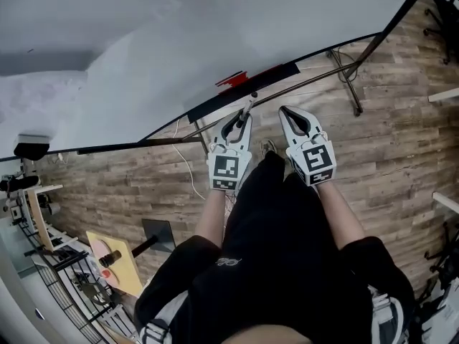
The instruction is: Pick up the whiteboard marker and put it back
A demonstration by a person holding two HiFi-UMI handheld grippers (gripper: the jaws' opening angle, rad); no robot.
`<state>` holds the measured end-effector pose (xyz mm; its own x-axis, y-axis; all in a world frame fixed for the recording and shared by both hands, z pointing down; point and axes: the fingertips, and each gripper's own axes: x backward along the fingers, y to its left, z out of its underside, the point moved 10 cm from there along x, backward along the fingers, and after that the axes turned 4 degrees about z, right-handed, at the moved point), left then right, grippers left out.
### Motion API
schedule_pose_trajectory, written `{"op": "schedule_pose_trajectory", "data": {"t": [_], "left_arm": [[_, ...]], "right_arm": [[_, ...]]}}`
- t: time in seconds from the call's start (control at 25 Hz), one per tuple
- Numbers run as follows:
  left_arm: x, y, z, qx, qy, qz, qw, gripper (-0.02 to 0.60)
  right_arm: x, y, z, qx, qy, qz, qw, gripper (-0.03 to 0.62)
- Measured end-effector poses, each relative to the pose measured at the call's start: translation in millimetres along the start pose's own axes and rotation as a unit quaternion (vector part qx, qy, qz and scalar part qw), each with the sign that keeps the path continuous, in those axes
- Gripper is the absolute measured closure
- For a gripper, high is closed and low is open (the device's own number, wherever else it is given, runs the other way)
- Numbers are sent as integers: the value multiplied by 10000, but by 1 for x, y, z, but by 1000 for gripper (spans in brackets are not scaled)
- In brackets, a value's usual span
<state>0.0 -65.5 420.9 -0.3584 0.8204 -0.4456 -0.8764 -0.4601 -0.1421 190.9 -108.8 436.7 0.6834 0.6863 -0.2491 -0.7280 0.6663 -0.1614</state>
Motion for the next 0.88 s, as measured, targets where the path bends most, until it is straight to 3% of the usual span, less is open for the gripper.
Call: {"op": "schedule_pose_trajectory", "data": {"t": [0.12, 0.36, 0.72, 0.88], "left_arm": [[-18, 20, 9, -446, 402, 221, 9980, 514], [-52, 55, 26, -686, 993, 476, 9916, 514], [-88, 69, 43, -1628, 1816, 909, 9655, 514], [-105, 72, 56, -1787, 2067, 1069, 9560, 514]], "right_arm": [[-19, 0, -7, 69, 34, 45, 10000, 591], [-47, 1, -8, 151, 225, 4, 9996, 591], [-83, -2, -1, 173, 458, 150, 9987, 591], [-90, -12, -1, 107, 470, 288, 9984, 591]]}}
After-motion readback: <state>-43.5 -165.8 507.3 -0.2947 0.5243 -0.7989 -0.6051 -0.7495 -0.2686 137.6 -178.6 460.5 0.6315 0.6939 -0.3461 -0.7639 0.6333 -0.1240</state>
